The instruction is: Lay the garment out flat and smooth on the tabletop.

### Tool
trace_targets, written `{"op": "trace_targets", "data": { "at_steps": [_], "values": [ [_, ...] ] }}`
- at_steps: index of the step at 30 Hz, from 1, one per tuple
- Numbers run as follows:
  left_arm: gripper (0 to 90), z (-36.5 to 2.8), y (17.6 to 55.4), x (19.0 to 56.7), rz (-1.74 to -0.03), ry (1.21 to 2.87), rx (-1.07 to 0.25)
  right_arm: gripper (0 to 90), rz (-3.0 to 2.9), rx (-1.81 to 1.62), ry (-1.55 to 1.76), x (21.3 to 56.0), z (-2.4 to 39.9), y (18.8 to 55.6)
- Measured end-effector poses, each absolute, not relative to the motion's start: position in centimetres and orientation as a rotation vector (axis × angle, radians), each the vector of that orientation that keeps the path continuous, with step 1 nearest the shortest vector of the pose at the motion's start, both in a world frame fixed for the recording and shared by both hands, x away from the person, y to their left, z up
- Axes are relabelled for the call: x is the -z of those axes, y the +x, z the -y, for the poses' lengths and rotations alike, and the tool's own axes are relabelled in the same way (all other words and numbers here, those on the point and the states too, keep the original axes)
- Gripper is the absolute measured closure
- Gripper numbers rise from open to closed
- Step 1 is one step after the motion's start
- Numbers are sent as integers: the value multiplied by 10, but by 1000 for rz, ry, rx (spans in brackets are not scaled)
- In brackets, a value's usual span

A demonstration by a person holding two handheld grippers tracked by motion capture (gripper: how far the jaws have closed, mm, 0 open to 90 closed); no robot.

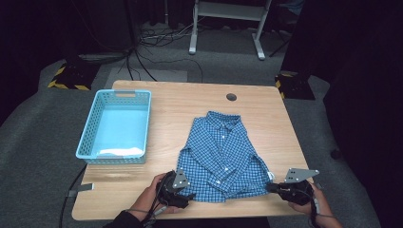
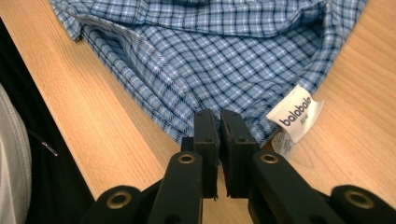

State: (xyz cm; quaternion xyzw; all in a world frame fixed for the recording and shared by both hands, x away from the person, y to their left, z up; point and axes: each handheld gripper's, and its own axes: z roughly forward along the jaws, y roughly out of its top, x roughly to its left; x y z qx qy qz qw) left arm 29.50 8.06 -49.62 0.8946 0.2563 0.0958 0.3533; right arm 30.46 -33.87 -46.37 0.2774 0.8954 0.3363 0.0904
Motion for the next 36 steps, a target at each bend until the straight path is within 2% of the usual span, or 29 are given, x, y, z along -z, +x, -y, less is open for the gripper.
{"op": "trace_targets", "data": {
  "at_steps": [6,13,20,23,32,36],
  "values": [
    [333,-78,294,496,-658,2312,-247,855,-2673,-959,858,475,344,302],
    [330,-77,293,496,-655,2316,-250,804,-2664,-931,866,479,346,299],
    [265,-75,295,490,-650,2351,-277,700,-2643,-927,888,475,351,294],
    [262,-73,297,484,-638,2334,-293,668,-2622,-946,897,470,354,292],
    [265,-46,317,466,-581,2304,-295,494,-2553,-962,885,454,351,292],
    [275,-26,325,463,-536,2321,-292,475,-2539,-963,877,452,345,298]
  ]
}}
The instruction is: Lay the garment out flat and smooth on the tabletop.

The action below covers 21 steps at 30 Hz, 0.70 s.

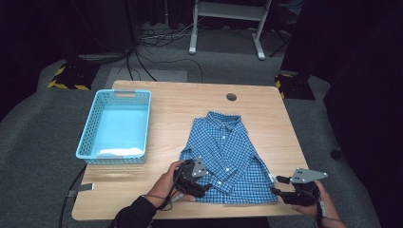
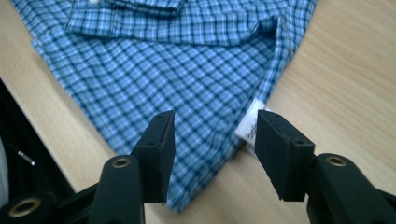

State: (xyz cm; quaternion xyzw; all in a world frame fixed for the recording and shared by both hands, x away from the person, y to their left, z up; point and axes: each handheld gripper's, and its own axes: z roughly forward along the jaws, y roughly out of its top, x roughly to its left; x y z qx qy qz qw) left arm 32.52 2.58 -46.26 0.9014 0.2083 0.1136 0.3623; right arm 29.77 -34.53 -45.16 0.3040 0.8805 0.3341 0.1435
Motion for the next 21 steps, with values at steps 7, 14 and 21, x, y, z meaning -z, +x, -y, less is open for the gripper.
{"op": "trace_targets", "data": {
  "at_steps": [7,14,21],
  "values": [
    [304,21,341,464,-464,2351,-267,442,-2573,-939,838,457,321,322],
    [379,45,353,472,-452,2403,-273,410,-2572,-921,840,464,306,347],
    [510,51,361,478,-461,2435,-309,405,-2580,-906,834,472,294,357]
  ]
}}
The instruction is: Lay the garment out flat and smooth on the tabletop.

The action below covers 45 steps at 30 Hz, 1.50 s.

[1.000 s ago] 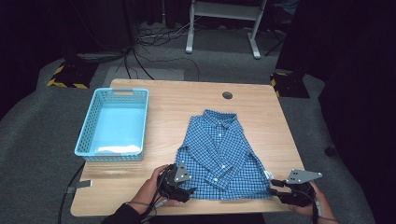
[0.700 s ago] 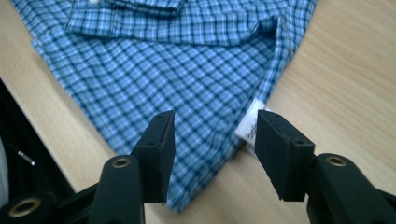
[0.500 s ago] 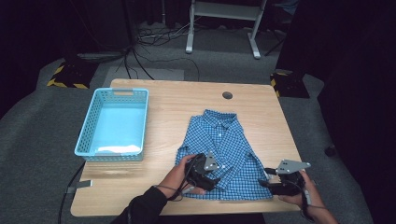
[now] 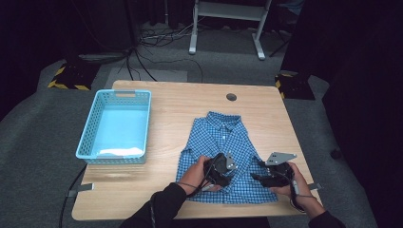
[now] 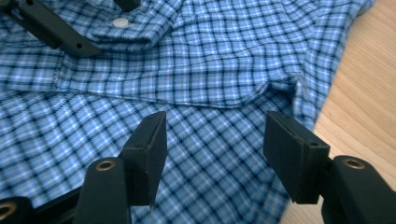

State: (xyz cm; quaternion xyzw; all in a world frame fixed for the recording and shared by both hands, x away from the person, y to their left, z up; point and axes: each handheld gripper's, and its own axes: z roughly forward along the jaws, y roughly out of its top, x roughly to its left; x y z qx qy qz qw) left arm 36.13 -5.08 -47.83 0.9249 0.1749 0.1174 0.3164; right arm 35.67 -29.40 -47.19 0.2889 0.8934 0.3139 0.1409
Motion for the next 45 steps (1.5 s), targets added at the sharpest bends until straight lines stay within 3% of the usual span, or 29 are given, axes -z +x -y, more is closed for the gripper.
{"op": "trace_targets", "data": {
  "at_steps": [8,14,45],
  "values": [
    [741,46,363,476,-455,2453,-363,403,-2597,-876,832,483,287,359],
    [827,40,363,470,-446,2431,-361,397,-2591,-900,873,486,290,359],
    [811,13,355,451,-448,2362,-328,397,-2573,-903,872,487,290,357]
  ]
}}
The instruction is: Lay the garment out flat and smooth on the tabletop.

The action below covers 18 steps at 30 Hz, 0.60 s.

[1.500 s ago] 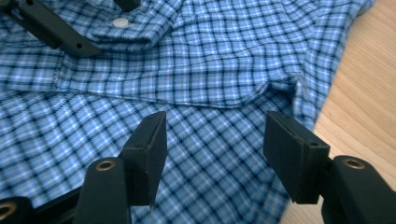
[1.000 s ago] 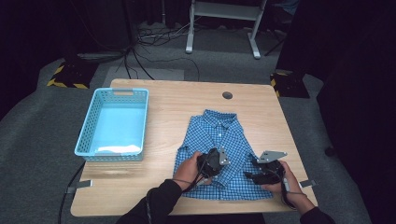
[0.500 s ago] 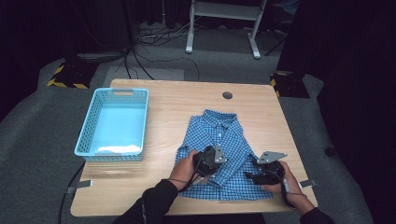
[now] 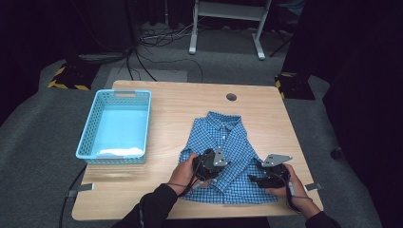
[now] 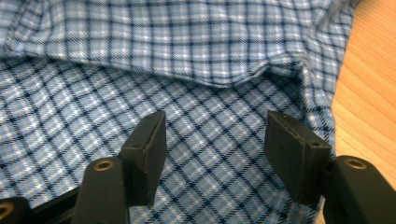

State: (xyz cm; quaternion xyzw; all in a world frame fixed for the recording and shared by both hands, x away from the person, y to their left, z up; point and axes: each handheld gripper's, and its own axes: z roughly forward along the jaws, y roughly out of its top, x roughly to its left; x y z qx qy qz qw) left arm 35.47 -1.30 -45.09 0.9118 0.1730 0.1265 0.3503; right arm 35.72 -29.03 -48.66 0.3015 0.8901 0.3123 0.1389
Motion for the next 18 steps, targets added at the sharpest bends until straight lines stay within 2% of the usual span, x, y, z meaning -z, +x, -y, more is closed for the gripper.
{"op": "trace_targets", "data": {
  "at_steps": [6,18],
  "values": [
    [849,10,352,452,-446,2367,-353,397,-2574,-900,872,486,290,357],
    [852,-6,347,445,-470,2332,-385,398,-2576,-913,880,487,291,358]
  ]
}}
